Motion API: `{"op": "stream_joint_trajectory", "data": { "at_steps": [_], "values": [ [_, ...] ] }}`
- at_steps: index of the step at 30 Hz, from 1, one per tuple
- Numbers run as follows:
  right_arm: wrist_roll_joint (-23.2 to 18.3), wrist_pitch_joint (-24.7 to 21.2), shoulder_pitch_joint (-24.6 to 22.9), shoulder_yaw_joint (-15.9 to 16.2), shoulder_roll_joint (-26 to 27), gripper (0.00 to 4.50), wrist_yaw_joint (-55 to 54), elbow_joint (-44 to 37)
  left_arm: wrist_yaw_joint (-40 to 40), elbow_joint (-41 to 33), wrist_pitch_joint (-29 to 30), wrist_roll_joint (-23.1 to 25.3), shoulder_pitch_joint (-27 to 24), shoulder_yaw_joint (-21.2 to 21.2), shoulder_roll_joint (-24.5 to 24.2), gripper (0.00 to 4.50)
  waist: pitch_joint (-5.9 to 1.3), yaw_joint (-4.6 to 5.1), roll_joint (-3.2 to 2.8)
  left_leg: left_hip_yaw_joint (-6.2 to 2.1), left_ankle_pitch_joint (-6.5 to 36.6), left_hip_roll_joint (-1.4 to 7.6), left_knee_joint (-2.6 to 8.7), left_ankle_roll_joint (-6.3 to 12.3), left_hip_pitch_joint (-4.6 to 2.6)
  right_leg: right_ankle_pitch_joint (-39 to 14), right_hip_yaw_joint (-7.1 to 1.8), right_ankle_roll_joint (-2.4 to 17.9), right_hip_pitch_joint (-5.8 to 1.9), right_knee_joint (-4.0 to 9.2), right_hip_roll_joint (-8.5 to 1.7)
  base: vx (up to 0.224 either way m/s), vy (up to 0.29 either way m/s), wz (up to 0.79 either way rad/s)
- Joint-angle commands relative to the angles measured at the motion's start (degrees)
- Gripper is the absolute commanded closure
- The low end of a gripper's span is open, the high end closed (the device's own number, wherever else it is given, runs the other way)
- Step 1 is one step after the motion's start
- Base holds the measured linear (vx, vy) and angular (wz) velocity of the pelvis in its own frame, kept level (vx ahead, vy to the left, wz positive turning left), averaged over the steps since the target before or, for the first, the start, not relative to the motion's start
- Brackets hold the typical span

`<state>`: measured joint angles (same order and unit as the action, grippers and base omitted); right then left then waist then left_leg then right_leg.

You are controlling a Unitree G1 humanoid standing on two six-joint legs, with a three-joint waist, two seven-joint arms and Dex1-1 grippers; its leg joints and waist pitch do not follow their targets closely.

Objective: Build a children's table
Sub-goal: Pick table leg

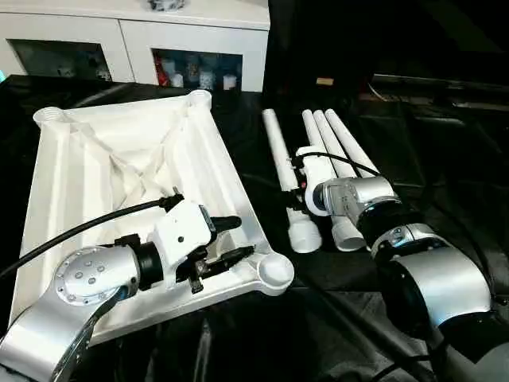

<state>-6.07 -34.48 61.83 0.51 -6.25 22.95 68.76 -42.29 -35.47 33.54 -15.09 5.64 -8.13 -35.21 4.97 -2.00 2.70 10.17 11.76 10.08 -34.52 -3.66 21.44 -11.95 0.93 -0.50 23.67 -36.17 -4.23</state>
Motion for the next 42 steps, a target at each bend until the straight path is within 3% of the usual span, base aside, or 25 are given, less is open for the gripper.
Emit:
{"op": "stream_joint_trajectory", "data": {
  "at_steps": [1, 7, 8, 12, 13, 14, 16, 24, 25, 26, 27, 28, 29, 30, 32, 33, 34, 35, 37, 38, 39, 40, 42],
  "values": [
    [0.15, -0.58, 0.37, -0.01, -0.48, 2.21, -0.37, 1.28, 0.37, -1.46, 1.32, -0.57, 0.43, -1.05, -0.07, 1.74, -3.65, -0.1, -1.05, 0.03, 2.78, 2.29, 3.84, 0.72, -0.69, 2.54, -1.71, 17.52, -2.89, 2.64, -2.55, 0.0, 0.0, 0.0],
    [-0.46, -1.03, 0.45, -1.45, -0.53, 2.57, -0.6, 1.23, 1.59, -1.7, 3.95, -0.98, 2.05, -1.98, 1.06, 1.33, -3.71, -0.22, -1.07, 0.04, 2.82, 2.26, 3.78, 0.51, -0.8, 2.62, -1.69, 17.6, -2.88, 2.61, -2.49, 0.0, 0.0, 0.0],
    [-0.88, -1.02, 0.34, -2.1, -0.55, 2.64, -0.87, 1.12, 1.95, -0.66, 4.85, -0.98, 3.53, -2.48, 1.85, 1.08, -3.88, -0.24, -1.09, 0.04, 2.19, 2.21, 3.71, 0.54, -0.74, 3.55, -1.69, 17.67, -3.01, 2.53, -2.51, 0.0, 0.0, 0.0],
    [-1.6, -0.95, 0.07, -3.29, -0.83, 2.68, -1.2, 0.74, 2.43, 2.57, 6.32, -0.7, 7.21, -3.48, 3.6, 0.93, -4.11, -0.49, -1.04, 0.03, 1.01, 2.03, 3.55, 0.69, -0.69, 5.41, -1.66, 18.02, -3.22, 2.33, -2.53, 0.0, 0.0, 0.0],
    [-1.8, -1.05, 0.02, -3.68, -0.98, 2.68, -1.19, 0.59, 2.43, 3.67, 6.38, -0.64, 8.12, -3.65, 3.97, 0.8, -4.21, -0.57, -1.43, -0.04, 0.74, 2.03, 3.47, 0.7, -0.69, 5.88, -1.64, 18.07, -3.28, 2.24, -2.61, 0.0, 0.0, 0.0],
    [-2.46, -1.32, -0.1, -4.49, -1.33, 2.69, -1.09, 0.02, 2.65, 5.59, 6.08, -0.59, 9.46, -3.75, 4.75, 0.66, -4.22, -0.46, -1.1, 0.0, 0.13, 1.98, 3.43, 1.03, -0.52, 6.67, -1.63, 18.19, -3.39, 2.22, -2.55, 0.0, 0.0, 0.0],
    [-2.87, -1.48, -0.11, -4.9, -1.48, 2.69, -1.01, -0.25, 2.69, 6.61, 5.7, -0.67, 10.04, -3.64, 5.18, 0.56, -4.38, -0.53, -1.51, -0.05, -0.25, 1.89, 3.31, 1.36, -0.61, 7.32, -1.63, 18.46, -3.44, 2.13, -2.55, 0.0, 0.0, 0.0],
    [-7.94, -3.33, -0.98, -10.22, -3.53, 2.69, 2.31, -7.39, 4.42, 15.3, 3.51, -3.15, 15.13, -0.5, 11.37, 0.02, -4.84, -0.93, -1.29, -0.01, -1.44, 1.91, 3.11, 2.82, -0.73, 10.7, -1.54, 19.67, -3.74, 2.0, -2.4, 0.0, 0.0, 0.0],
    [-11.29, -5.88, -3.23, -12.39, -4.47, 2.69, 4.61, -14.97, 7.52, 15.86, 5.03, -4.43, 14.86, 1.77, 14.02, 0.0, -4.93, -1.16, -1.53, -0.13, -1.58, 1.99, 3.07, 3.02, -0.61, 11.66, -1.58, 19.63, -4.01, 1.95, -2.59, 0.0, 0.0, 0.0],
    [-11.29, -5.88, -3.23, -12.39, -4.47, 2.69, 4.61, -14.97, 7.52, 15.86, 5.03, -4.43, 14.86, 1.77, 14.02, 0.0, -4.97, -1.22, -1.35, -0.06, -2.14, 1.95, 3.0, 3.17, -0.65, 12.81, -1.62, 19.37, -4.08, 1.96, -2.42, 0.0, 0.0, 0.0],
    [-14.28, -9.61, -5.33, -13.86, -4.99, 2.69, 6.37, -21.38, 9.83, 16.79, 6.9, -5.6, 15.1, 3.63, 16.05, 0.0, -5.01, -1.45, -1.27, -0.06, -3.35, 1.84, 2.94, 3.47, -0.65, 14.88, -1.65, 19.21, -4.21, 1.89, -2.15, 0.0, 0.0, 0.0],
    [-16.06, -10.5, -7.07, -14.58, -4.95, 2.69, 7.29, -25.71, 10.27, 17.33, 7.05, -6.96, 15.19, 4.52, 17.52, 0.0, -5.16, -1.68, -1.4, -0.1, -3.7, 1.89, 2.83, 3.66, -0.69, 15.72, -1.65, 19.28, -4.2, 1.76, -2.23, 0.0, 0.0, 0.0],
    [-17.07, -10.86, -8.06, -14.99, -4.89, 2.69, 7.72, -28.13, 10.39, 17.64, 6.89, -7.69, 15.21, 4.95, 18.33, 0.0, -5.26, -1.89, -1.16, -0.05, -3.99, 1.88, 2.81, 4.0, -0.75, 16.25, -1.63, 19.18, -4.15, 1.78, -2.23, 0.0, 0.0, 0.0],
    [-19.36, -11.68, -10.31, -15.55, -4.7, 2.69, 9.05, -33.45, 11.64, 16.45, 8.7, -10.0, 14.81, 5.61, 20.96, 0.0, -5.22, -2.08, -1.77, -0.18, -3.4, 1.82, 2.86, 4.05, -0.71, 14.79, -1.51, 19.29, -4.04, 1.84, -2.34, 0.0, 0.0, 0.0],
    [-20.8, -12.33, -11.76, -15.92, -4.54, 2.69, 9.91, -36.89, 12.52, 15.59, 10.04, -11.48, 14.56, 6.0, 22.74, 0.0, -5.14, -2.25, -1.31, -0.2, -1.76, 2.14, 3.04, 3.66, -0.76, 12.85, -1.55, 19.56, -4.08, 2.2, -2.49, 0.0, 0.0, 0.0],
    [-23.22, -13.48, -13.78, -16.74, -4.34, 2.69, 10.73, -41.64, 13.13, 15.52, 11.39, -13.9, 14.83, 6.51, 25.1, 0.0, -5.09, -2.25, -1.92, -0.18, -1.36, 2.06, 3.02, 3.39, -0.78, 11.98, -1.57, 19.65, -3.99, 2.2, -2.45, 0.0, 0.0, 0.0],
    [-23.86, -13.88, -14.28, -16.89, -4.38, 2.69, 10.99, -42.79, 13.3, 15.72, 11.55, -14.31, 15.02, 6.65, 25.62, 0.0, -5.01, -2.32, -1.71, -0.12, -0.75, 2.04, 3.06, 3.4, -0.77, 11.31, -1.57, 19.47, -4.05, 2.43, -2.42, 0.0, 0.0, 0.0],
    [-27.04, -15.91, -16.78, -17.69, -4.58, 2.69, 12.2, -48.45, 14.12, 17.0, 12.25, -16.39, 16.13, 7.41, 28.18, 0.0, -4.88, -2.42, -1.48, -0.12, -0.05, 2.06, 3.2, 3.18, -0.81, 10.25, -1.65, 18.83, -4.13, 2.69, -2.32, 0.0, 0.0, 0.0],
    [-31.0, -18.62, -19.88, -18.81, -5.12, 2.69, 13.51, -55.16, 15.38, 20.39, 13.15, -18.99, 18.71, 9.12, 31.37, 0.0, -4.81, -2.67, -2.12, -0.26, 1.1, 2.12, 3.16, 2.92, -0.89, 8.84, -1.66, 18.45, -3.98, 2.74, -2.4, 0.0, 0.0, 0.0],
    [-32.47, -19.86, -21.27, -19.14, -5.49, 2.69, 13.98, -57.95, 15.92, 21.96, 13.61, -19.69, 19.97, 9.77, 32.51, 0.0, -4.86, -3.02, -1.83, -0.17, 2.06, 1.99, 3.16, 2.71, -1.13, 7.07, -1.69, 17.76, -3.97, 2.98, -2.31, 0.0, 0.0, 0.0],
    [-34.34, -21.38, -23.11, -19.45, -5.96, 2.69, 14.67, -61.53, 16.37, 23.92, 14.25, -20.4, 21.56, 10.36, 33.73, 0.0, -4.61, -3.11, -1.68, -0.17, 2.44, 1.81, 3.35, 2.65, -0.88, 5.13, -1.72, 16.91, -4.08, 3.37, -2.24, 0.0, 0.0, 0.0],
    [-36.13, -22.65, -24.91, -19.39, -6.31, 2.7, 15.6, -65.02, 16.93, 26.17, 14.48, -21.62, 23.45, 11.37, 35.25, 0.0, -4.51, -3.32, -2.15, -0.27, 3.55, 1.92, 3.4, 2.33, -1.11, 2.71, -1.78, 16.28, -3.85, 3.56, -2.38, 0.0, 0.0, 0.0],
    [-36.88, -23.37, -25.72, -19.51, -6.27, 2.7, 15.73, -66.69, 17.44, 26.94, 14.63, -22.36, 24.2, 12.13, 36.12, 0.0, -4.43, -3.2, -1.81, -0.43, 4.3, 1.89, 3.59, 1.69, -0.78, -0.56, -1.66, 15.36, -4.13, 3.91, -2.52, 0.0, 0.0, 0.0]
  ]
}}
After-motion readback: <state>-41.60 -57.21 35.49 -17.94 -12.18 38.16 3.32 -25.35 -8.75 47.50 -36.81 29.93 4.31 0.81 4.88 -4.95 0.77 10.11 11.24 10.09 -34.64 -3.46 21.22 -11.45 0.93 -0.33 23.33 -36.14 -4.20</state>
